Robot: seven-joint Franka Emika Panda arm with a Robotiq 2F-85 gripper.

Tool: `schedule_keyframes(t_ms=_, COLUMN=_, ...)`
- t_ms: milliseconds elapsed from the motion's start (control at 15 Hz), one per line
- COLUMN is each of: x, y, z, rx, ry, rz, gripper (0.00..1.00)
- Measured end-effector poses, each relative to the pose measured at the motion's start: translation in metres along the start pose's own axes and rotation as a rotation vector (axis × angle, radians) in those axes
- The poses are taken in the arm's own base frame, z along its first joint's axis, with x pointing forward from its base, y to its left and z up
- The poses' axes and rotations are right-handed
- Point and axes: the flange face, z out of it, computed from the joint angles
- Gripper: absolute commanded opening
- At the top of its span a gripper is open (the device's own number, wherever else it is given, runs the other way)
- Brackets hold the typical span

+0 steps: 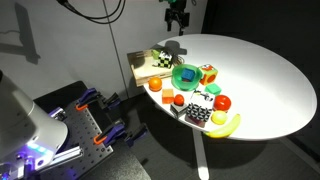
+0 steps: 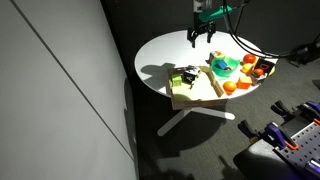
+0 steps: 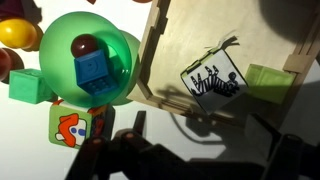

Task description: Pick up the block with a zebra image and put it in the wooden tray

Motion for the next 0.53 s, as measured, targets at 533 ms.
schedule_keyframes(t_ms=533, x=-0.021, y=0.01, z=-0.036, rx=0.016, ry=0.012, rz=-0.029, gripper=1.0)
